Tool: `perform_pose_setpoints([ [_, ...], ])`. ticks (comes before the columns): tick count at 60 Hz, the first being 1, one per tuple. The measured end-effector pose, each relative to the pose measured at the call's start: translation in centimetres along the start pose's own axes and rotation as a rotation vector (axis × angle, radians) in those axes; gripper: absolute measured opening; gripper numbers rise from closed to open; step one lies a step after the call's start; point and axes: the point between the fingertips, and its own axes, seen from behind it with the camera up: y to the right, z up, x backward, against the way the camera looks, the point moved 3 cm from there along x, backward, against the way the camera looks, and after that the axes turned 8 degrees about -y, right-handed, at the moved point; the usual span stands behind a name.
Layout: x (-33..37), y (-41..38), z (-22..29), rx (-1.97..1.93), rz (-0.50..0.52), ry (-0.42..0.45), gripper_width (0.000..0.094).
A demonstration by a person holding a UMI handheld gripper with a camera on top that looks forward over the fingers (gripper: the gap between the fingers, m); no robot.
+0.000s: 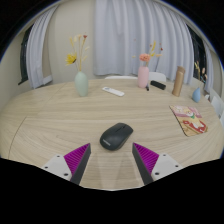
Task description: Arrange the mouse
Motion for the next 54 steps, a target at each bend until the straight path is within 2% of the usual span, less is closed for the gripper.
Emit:
perform_pose_setpoints([
  [13, -4.8, -0.5, 1.8, -0.011, 0.015, -0.018, 0.0865],
  [27, -7.6, -2.1, 4.4, 0.029, 0.062, -0.017, 0.0831],
  [34, -8.4, -2.3, 5.0, 0.072, 0.058, -0.015, 0.0685],
  [37, -8.6, -2.4, 5.2, 0.080, 0.056, -0.013, 0.0595],
  [39, -8.6, -2.4, 5.2, 0.083, 0.060, -0.013, 0.0491],
  [54, -7.1, -2.5, 5.5, 0.049, 0.090, -0.071, 0.0378],
])
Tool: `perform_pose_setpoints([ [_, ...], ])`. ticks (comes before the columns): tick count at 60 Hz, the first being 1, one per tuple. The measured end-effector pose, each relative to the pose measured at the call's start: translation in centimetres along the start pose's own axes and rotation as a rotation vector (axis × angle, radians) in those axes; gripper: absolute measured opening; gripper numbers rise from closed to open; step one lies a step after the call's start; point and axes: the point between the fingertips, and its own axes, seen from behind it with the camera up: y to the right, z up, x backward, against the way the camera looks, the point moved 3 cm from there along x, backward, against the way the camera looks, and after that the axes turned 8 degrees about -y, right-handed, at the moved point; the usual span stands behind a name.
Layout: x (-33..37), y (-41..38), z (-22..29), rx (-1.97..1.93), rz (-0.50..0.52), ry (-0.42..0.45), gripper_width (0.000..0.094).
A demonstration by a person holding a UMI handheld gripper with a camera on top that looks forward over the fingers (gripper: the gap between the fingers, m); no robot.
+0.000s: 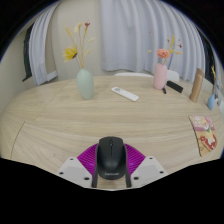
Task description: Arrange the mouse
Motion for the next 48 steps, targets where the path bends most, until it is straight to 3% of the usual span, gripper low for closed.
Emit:
perform_pose_setpoints([
  [10, 6.6, 5.0, 5.7, -0.036, -0.026, 0.102, 0.0379],
  [23, 12.4, 23.4, 13.4, -0.063, -0.210, 0.236, 0.0377],
  [34, 9.4, 37.8, 10.3, -0.122, -0.290, 0.160, 0.0378],
  [48, 2.7, 44.0, 1.5, -0.091, -0.213, 0.018, 0.0376],
])
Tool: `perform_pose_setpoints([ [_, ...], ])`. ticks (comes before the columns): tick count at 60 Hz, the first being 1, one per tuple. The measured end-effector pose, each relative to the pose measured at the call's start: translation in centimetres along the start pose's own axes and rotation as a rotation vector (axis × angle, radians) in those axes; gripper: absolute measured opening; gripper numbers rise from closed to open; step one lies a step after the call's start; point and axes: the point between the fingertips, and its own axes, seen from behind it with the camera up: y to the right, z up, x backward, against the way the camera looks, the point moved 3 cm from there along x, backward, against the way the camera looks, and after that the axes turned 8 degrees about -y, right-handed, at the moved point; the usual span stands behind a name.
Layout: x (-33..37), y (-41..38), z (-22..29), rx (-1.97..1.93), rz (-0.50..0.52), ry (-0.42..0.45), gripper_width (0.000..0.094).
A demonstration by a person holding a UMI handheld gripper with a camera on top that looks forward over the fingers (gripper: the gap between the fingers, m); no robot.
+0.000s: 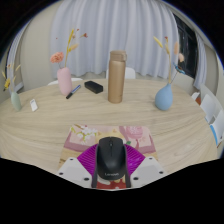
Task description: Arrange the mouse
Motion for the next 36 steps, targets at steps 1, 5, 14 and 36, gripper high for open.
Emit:
perform_pose_setpoints([
  [1, -0.3, 0.0, -0.5, 0.004, 0.011, -0.006, 0.0376],
  [5, -1.1, 0.0, -2.0, 0.026, 0.048, -0.031, 0.0390],
  [14, -1.1, 0.6, -1.9, 0.040, 0.058, -0.013, 0.0743],
  [36, 13.5, -1.8, -2.1, 0.018, 0.085, 0.019, 0.0858],
])
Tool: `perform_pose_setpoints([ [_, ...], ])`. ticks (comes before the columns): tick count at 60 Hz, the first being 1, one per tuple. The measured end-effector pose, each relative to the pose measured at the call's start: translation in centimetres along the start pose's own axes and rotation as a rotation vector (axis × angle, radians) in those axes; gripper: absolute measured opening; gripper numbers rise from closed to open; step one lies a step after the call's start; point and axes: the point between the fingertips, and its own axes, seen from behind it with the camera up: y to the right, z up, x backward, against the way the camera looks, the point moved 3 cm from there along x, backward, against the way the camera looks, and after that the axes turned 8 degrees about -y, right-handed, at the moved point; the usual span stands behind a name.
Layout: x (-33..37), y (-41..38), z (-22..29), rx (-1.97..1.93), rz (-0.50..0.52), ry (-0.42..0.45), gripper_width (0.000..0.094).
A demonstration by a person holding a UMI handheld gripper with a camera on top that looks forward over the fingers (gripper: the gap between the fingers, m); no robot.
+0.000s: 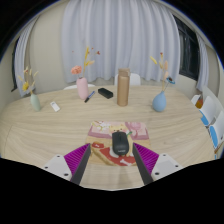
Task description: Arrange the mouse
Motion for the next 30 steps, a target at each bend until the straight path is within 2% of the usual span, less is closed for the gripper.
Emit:
perform_pose_setpoints([
  [14, 7.4, -4.1, -6.5, -0.015, 0.028, -0.056, 0.0858],
  [26, 8.8, -6.5, -9.5, 0.029, 0.059, -0.082, 0.0855],
  [30, 8.7, -6.4, -10.0, 0.044, 0.039, -0.086, 0.0856],
])
